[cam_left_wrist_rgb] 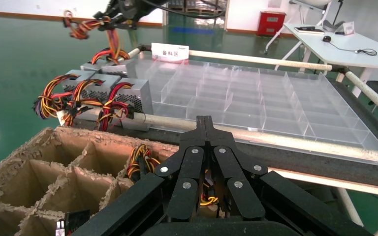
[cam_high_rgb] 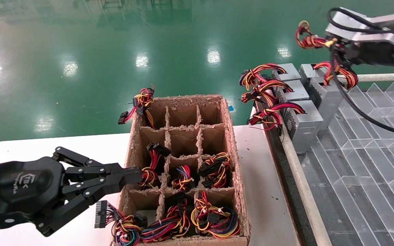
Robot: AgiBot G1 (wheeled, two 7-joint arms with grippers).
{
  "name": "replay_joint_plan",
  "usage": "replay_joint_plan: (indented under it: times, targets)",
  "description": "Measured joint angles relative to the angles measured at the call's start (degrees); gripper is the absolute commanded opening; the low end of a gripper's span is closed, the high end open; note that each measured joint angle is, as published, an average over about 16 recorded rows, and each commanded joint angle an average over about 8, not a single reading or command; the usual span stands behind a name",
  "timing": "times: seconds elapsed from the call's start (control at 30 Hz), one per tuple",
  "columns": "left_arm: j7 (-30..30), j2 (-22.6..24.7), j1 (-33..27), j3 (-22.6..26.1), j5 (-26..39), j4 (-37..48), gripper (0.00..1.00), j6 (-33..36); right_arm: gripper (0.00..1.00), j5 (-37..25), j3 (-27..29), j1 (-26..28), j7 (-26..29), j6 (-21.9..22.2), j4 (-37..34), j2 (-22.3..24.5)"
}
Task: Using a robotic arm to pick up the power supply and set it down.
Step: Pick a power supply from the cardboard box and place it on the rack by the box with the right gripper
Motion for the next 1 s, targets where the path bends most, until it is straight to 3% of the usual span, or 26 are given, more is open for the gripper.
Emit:
replay_joint_plan:
  times: [0.4,0.43,0.63,0.7,1.0]
  targets:
    - [0.0,0.0,0.0,0.0,0.0,0.0,0.0,0.0,0.03,1.6,0.2,-1.7,-0.1,5.3,-8.1,-5.4]
    - [0.0,0.0,0.0,0.0,0.0,0.0,0.0,0.0,0.1,1.9,0.2,-1.8,-0.2,5.3,-8.5,-5.6]
    - [0.0,0.0,0.0,0.0,0.0,0.0,0.0,0.0,0.85,3.8,0.3,-2.0,-1.5,5.1,-9.8,-6.1]
    - [0.0,0.0,0.0,0.0,0.0,0.0,0.0,0.0,1.0,4.4,0.3,-1.9,-1.9,4.9,-9.9,-6.1]
    - [0.0,0.0,0.0,0.0,0.0,0.0,0.0,0.0,1.0,5.8,0.4,-1.2,-2.6,3.4,-9.7,-5.9]
